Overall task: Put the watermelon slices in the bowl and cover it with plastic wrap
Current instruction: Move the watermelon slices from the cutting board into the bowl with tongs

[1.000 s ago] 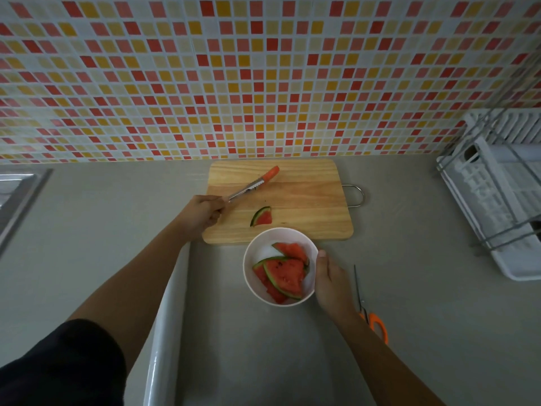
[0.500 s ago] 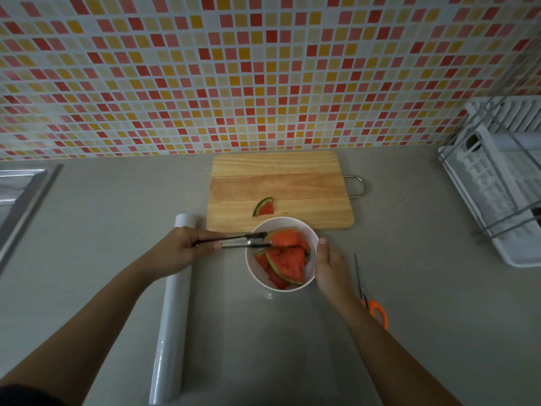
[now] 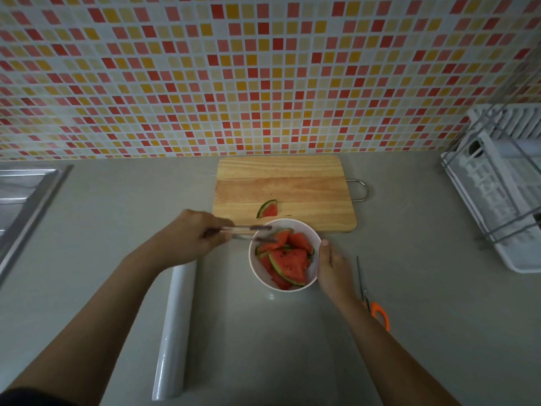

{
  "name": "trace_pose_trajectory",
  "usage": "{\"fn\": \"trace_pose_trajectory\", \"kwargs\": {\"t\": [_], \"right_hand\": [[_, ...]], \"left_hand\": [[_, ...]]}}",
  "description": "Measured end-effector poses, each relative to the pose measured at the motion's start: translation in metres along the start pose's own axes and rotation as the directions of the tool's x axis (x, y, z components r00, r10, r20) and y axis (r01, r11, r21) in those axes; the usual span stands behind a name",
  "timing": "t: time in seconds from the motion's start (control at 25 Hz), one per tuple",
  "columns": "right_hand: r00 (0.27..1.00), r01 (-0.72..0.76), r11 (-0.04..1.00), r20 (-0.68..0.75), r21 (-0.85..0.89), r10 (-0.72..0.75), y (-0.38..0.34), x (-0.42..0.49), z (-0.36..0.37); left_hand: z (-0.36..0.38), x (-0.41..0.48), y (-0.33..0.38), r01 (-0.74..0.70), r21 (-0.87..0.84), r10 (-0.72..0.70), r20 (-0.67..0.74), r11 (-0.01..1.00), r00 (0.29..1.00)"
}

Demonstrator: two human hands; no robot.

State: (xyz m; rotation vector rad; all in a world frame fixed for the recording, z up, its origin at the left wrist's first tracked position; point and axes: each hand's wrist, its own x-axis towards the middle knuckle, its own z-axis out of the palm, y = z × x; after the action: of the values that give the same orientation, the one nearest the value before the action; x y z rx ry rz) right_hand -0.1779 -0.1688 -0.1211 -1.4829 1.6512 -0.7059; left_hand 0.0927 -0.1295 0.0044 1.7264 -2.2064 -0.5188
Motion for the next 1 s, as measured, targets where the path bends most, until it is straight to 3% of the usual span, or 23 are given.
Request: {"fn": "trace_pose_trajectory", "kwargs": {"t": [0.08, 0.2, 0.36, 0.44, 0.56, 0.64, 0.76, 0.88, 1.0], "right_hand": [[1.0, -0.004, 1.0, -0.003, -0.002, 0.004, -0.001, 0.0, 0.0], [1.0, -0.003, 1.0, -0.007, -0.017, 0.003, 0.001, 0.0, 0.0], [1.0, 0.01, 1.0, -0.013, -0.02, -0.01, -0.001, 0.0, -0.001], [1.0, 0.003, 1.0, -0.015, -0.013, -0.003, 0.0, 0.0, -0.001], [1.0, -0.009, 1.0, -0.01, -0.009, 0.009, -0.001, -0.001, -0.001], [1.0, -0.018, 1.0, -0.017, -0.007, 0.018, -0.001, -0.001, 0.0], [1.0, -0.013, 1.0, -0.025, -0.001, 0.013, -0.001, -0.001, 0.0], [1.0, -0.009, 1.0, -0.022, 0.007, 0.009, -0.001, 0.0, 0.0], [1.0, 0.002, 1.0, -0.015, -0.015, -0.002, 0.0, 0.001, 0.0]], "left_hand": [[0.007, 0.02, -0.015, 0.155, -0.007, -0.155, -0.14, 0.988, 0.978], [0.04, 0.036, -0.033, 0.339, 0.033, -0.336, -0.066, 0.94, 0.94], [0.069, 0.04, -0.042, 0.284, -0.024, -0.285, -0.124, 0.959, 0.951], [0.071, 0.043, -0.043, 0.319, -0.069, -0.327, -0.172, 0.945, 0.929], [0.065, 0.034, -0.044, 0.373, -0.284, -0.43, -0.174, 0.883, 0.886], [0.059, 0.019, -0.043, 0.312, -0.37, -0.399, -0.186, 0.875, 0.898], [0.06, 0.004, -0.044, 0.33, -0.281, -0.407, -0.289, 0.901, 0.866], [0.064, 0.004, -0.052, 0.45, -0.346, -0.546, -0.264, 0.823, 0.795], [0.062, 0.004, -0.055, 0.4, -0.317, -0.48, -0.241, 0.86, 0.843]]}}
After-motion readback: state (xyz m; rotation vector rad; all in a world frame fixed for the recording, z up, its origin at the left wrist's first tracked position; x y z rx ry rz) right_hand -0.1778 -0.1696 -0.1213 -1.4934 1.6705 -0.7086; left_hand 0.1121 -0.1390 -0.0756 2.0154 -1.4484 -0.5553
